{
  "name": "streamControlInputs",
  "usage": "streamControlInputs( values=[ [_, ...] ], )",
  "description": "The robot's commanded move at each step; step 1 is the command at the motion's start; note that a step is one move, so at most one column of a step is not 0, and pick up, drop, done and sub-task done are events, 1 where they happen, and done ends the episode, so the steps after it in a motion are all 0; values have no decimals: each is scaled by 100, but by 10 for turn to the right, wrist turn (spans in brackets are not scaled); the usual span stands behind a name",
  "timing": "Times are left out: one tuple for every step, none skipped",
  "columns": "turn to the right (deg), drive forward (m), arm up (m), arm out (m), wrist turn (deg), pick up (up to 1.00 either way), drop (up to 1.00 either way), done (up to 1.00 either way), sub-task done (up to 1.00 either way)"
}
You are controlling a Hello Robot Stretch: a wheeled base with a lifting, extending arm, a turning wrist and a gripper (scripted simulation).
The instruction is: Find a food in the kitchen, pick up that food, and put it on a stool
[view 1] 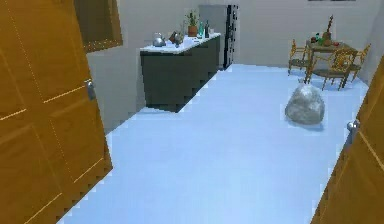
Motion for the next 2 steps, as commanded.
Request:
streamControlInputs(
  values=[
    [0,5,0,0,0,0,0,0,0],
    [120,0,0,0,0,0,0,0,0]
  ],
)
